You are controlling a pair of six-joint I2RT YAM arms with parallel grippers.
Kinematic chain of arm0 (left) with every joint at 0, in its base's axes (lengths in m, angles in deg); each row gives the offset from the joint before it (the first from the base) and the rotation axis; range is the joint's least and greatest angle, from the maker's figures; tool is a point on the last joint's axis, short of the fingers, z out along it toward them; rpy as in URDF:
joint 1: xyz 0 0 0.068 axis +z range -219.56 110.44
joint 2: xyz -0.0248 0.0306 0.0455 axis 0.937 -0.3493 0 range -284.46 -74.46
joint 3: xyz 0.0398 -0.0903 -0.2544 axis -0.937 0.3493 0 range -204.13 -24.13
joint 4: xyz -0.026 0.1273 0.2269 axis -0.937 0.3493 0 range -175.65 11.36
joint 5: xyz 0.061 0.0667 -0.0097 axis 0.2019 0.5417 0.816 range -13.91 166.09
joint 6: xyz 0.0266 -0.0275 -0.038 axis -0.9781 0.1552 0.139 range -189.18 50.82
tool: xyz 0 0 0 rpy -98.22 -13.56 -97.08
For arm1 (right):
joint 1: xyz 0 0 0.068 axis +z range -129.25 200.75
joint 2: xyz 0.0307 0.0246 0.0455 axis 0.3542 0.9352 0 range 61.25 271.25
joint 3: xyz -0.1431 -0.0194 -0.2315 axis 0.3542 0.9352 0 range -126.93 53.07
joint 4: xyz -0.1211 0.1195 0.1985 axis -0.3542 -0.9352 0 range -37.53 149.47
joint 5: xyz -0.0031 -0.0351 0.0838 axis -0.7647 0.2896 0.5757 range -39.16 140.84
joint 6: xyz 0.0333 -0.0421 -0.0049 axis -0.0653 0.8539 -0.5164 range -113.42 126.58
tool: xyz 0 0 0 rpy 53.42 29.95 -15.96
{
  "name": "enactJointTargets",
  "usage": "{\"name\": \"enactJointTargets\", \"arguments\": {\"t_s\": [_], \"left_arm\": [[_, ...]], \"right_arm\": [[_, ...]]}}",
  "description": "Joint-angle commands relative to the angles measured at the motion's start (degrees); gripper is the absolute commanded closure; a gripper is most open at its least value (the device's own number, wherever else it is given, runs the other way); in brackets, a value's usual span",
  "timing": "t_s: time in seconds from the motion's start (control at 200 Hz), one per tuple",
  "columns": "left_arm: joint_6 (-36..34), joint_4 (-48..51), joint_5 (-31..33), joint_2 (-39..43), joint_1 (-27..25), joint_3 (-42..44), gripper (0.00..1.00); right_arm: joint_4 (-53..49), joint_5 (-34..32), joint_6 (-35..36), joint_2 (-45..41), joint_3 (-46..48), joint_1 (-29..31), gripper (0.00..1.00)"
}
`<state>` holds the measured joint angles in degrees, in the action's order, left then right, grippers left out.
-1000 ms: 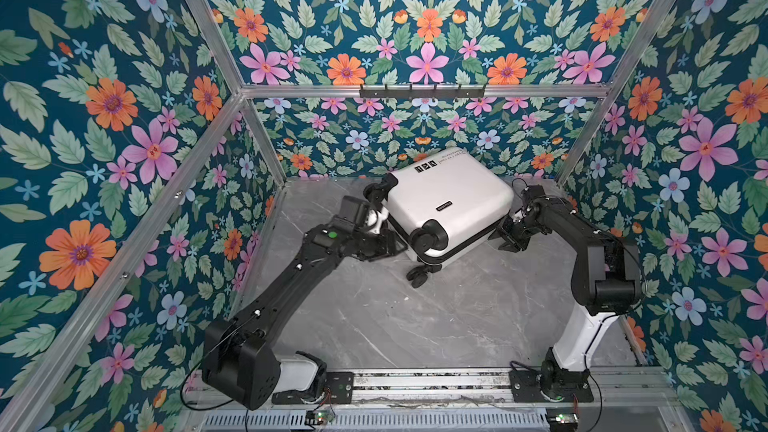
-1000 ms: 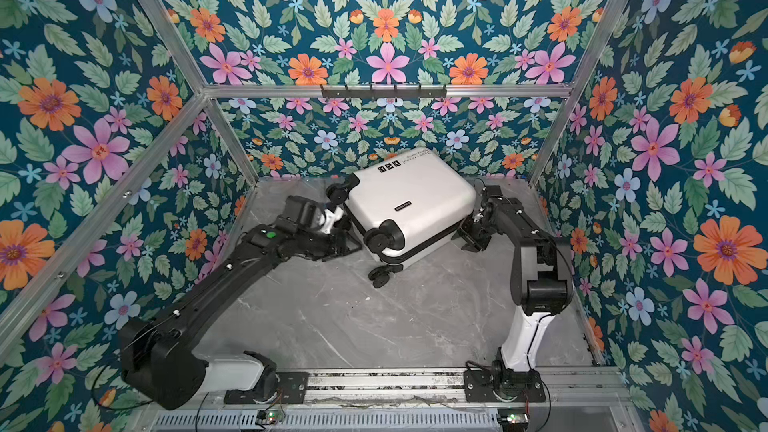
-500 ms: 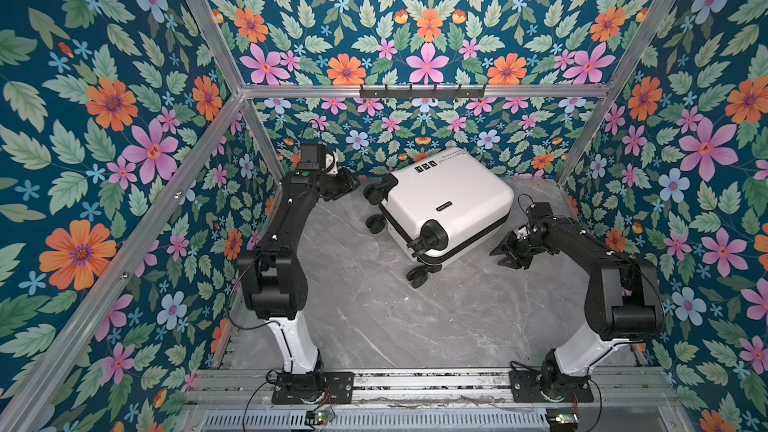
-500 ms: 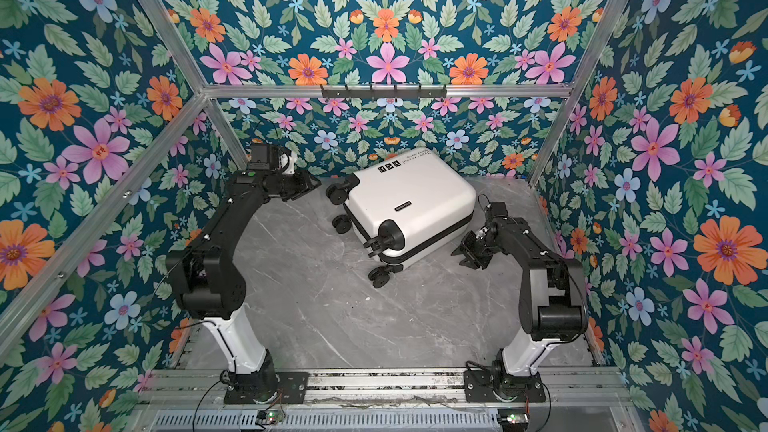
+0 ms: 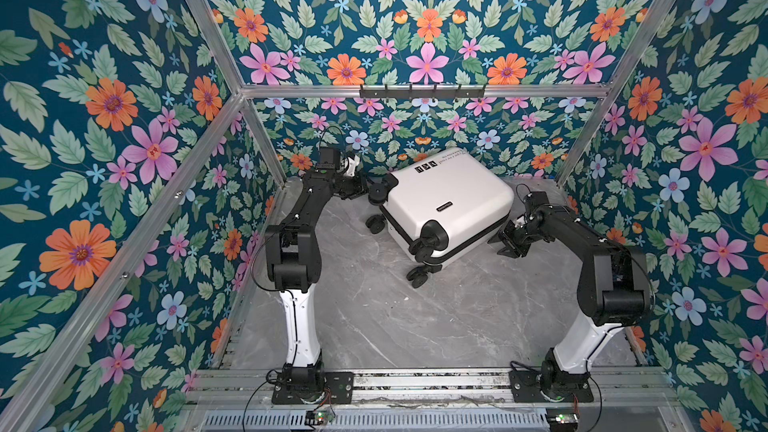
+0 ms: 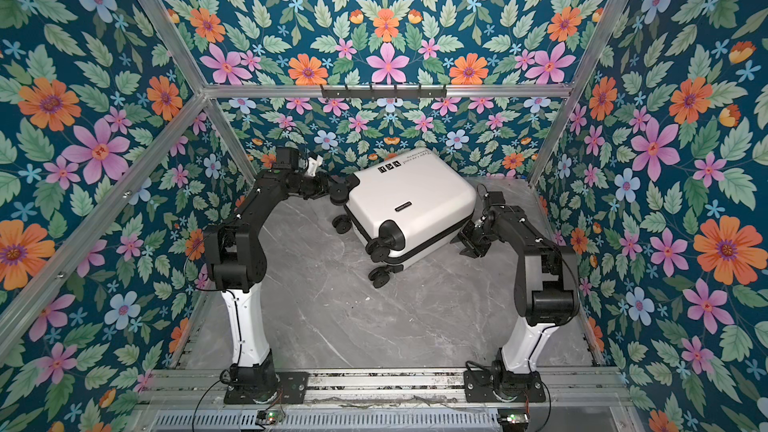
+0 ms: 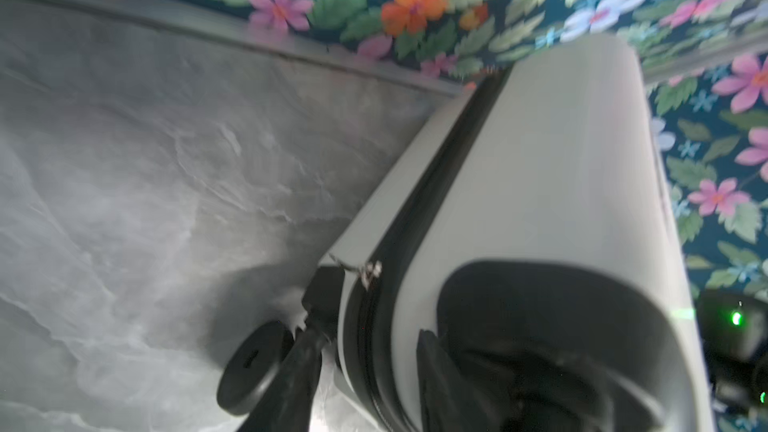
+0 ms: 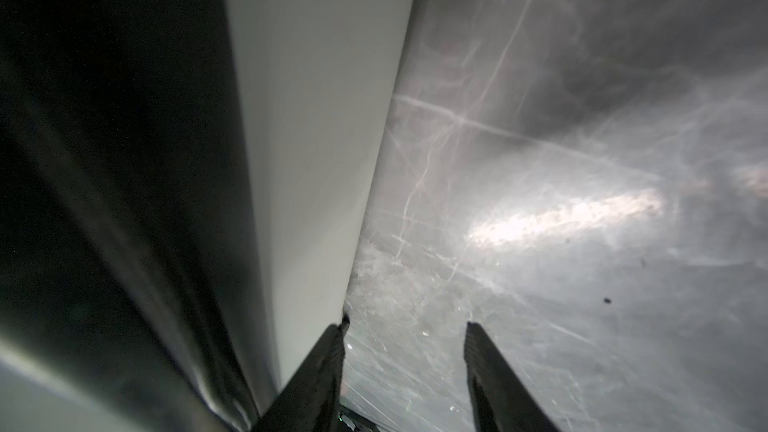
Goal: Pack the luggage
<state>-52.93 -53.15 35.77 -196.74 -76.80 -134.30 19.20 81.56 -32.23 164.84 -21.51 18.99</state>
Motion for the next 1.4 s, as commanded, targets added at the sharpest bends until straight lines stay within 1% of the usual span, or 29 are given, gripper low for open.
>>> {"name": "enactJointTargets", "arguments": {"t_s": [0.0,0.165,0.31,0.375,0.45,0.52,0.615,0.71,0.825,0.985,1.07,1.14,1.23,1.31,1.34,1.395], "left_arm": [[-4.1,0.1,-4.5,3.4,-1.7,5.0,0.58],[-6.2,1.1,-4.1,10.2,-5.5,13.3,0.58],[-6.2,1.7,-2.7,14.8,-10.7,17.7,0.58],[-6.0,2.2,-1.4,16.6,-13.5,19.4,0.59],[-4.7,2.0,-0.6,19.1,-15.9,22.6,0.59],[-2.8,0.2,-0.1,22.4,-16.9,27.3,0.59],[-0.5,-2.1,0.8,27.3,-17.3,33.8,0.59],[1.0,-3.4,1.8,31.0,-17.6,38.1,0.59],[2.3,-4.1,2.9,33.3,-18.6,39.8,0.58],[4.8,-7.0,4.4,32.9,-21.8,39.8,0.58],[6.4,-8.2,5.8,32.4,-23.9,39.3,0.58],[7.4,-7.7,8.0,33.8,-24.1,40.0,0.58],[7.7,-5.0,13.4,38.0,-23.4,41.7,0.56],[7.6,-1.8,17.5,42.0,-21.6,43.0,0.56],[7.5,-1.0,18.5,43.5,-20.6,43.5,0.54],[7.2,-0.6,19.5,46.2,-18.8,44.5,0.44]], "right_arm": [[-1.9,-1.2,-0.8,1.8,-2.7,-1.8,0.5],[-4.7,-1.4,0.7,5.6,-9.0,-4.0,0.5],[-8.1,-2.9,3.6,9.2,-14.6,-4.0,0.5],[-8.5,-1.9,4.6,10.4,-16.1,-4.0,0.5],[-8.6,1.2,5.3,12.6,-18.1,-3.8,0.5],[-8.8,4.5,5.9,14.8,-20.3,-2.7,0.51],[-11.5,5.1,7.2,17.6,-25.5,0.0,0.52],[-11.8,6.1,6.4,19.4,-28.4,1.8,0.52],[-11.1,7.2,4.8,21.1,-30.3,2.7,0.52],[-13.3,8.3,5.1,24.0,-35.1,4.8,0.52],[-14.0,8.4,4.7,24.0,-35.6,4.6,0.49],[-14.2,7.5,4.3,23.0,-34.5,3.3,0.47],[-13.0,6.3,3.8,19.5,-29.8,0.2,0.45],[-11.7,5.0,4.6,15.5,-24.6,-3.2,0.43],[-11.5,4.4,5.1,14.1,-22.7,-4.7,0.43],[-10.9,3.9,6.0,11.4,-19.2,-7.1,0.43]]}}
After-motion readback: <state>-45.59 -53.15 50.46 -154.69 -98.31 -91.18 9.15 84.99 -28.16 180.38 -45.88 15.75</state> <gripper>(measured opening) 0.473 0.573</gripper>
